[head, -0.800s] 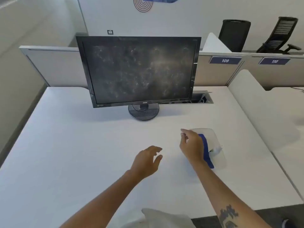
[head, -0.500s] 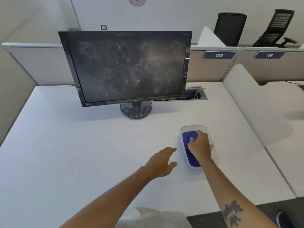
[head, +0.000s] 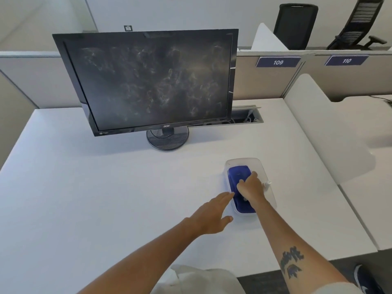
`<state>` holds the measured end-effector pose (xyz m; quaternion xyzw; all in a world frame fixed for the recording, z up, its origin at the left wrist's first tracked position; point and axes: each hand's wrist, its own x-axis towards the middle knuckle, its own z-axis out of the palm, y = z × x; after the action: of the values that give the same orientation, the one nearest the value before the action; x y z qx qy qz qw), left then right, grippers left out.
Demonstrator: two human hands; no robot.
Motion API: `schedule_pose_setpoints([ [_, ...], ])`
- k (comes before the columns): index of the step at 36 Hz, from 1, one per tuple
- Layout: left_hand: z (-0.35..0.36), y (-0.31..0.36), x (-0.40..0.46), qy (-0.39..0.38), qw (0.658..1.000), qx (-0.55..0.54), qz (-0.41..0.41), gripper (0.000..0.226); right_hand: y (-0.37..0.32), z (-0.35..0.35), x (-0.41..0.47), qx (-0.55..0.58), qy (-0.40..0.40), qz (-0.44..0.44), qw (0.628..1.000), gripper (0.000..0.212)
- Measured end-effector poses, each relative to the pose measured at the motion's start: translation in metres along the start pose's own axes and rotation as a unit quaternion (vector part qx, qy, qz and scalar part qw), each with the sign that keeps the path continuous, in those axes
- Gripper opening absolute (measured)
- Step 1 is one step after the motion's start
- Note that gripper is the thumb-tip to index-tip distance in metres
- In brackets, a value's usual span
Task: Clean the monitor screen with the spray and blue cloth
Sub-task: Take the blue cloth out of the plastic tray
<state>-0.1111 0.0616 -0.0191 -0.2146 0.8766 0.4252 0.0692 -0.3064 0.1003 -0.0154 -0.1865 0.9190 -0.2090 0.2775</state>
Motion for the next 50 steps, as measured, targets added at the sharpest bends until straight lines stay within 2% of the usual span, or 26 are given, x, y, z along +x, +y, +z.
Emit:
schedule_pose_setpoints([
  [5, -0.002, 0.003, -0.002, -0.004, 1.000, 0.000, -0.005, 0.079, -0.002, -0.004, -0.003, 0.005, 0.034, -0.002, 0.999, 0.055],
  [10, -0.007, 0.007, -0.005, -0.008, 1.000, -0.003, -0.007, 0.077, -0.011, -0.009, -0.018, 0.027, 0.077, -0.010, 0.997, 0.067],
  [14, -0.010, 0.008, -0.009, -0.002, 1.000, -0.022, -0.015, 0.077, -0.016, -0.018, -0.030, 0.055, 0.093, -0.018, 0.994, 0.069],
  [18, -0.015, 0.004, -0.013, 0.031, 0.995, -0.087, -0.042, 0.080, -0.025, -0.030, -0.040, 0.062, 0.103, -0.036, 0.992, 0.065],
  [24, -0.030, -0.002, -0.017, 0.092, 0.963, -0.239, -0.085, 0.096, -0.049, -0.048, -0.059, 0.060, 0.135, -0.088, 0.985, 0.039],
  [29, -0.054, 0.000, -0.023, 0.121, 0.907, -0.393, -0.097, 0.116, -0.073, -0.054, -0.080, 0.166, 0.089, -0.128, 0.974, 0.026],
  [32, -0.066, -0.002, -0.028, 0.119, 0.883, -0.443, -0.093, 0.118, -0.090, -0.054, -0.093, 0.238, 0.043, -0.147, 0.959, 0.017],
  [38, -0.078, -0.014, -0.047, 0.132, 0.849, -0.509, -0.045, 0.072, -0.104, -0.037, -0.104, 0.368, -0.080, -0.116, 0.919, 0.022],
  [43, -0.074, -0.035, -0.067, 0.175, 0.814, -0.549, -0.071, 0.061, -0.103, -0.004, -0.096, 0.376, -0.123, -0.097, 0.913, 0.029],
  [46, -0.066, -0.048, -0.073, 0.195, 0.816, -0.528, -0.132, 0.064, -0.097, 0.021, -0.091, 0.358, -0.134, -0.093, 0.919, 0.042],
  [50, -0.051, -0.063, -0.079, 0.169, 0.824, -0.500, -0.204, 0.054, -0.088, 0.051, -0.088, 0.308, -0.166, -0.071, 0.934, 0.063],
])
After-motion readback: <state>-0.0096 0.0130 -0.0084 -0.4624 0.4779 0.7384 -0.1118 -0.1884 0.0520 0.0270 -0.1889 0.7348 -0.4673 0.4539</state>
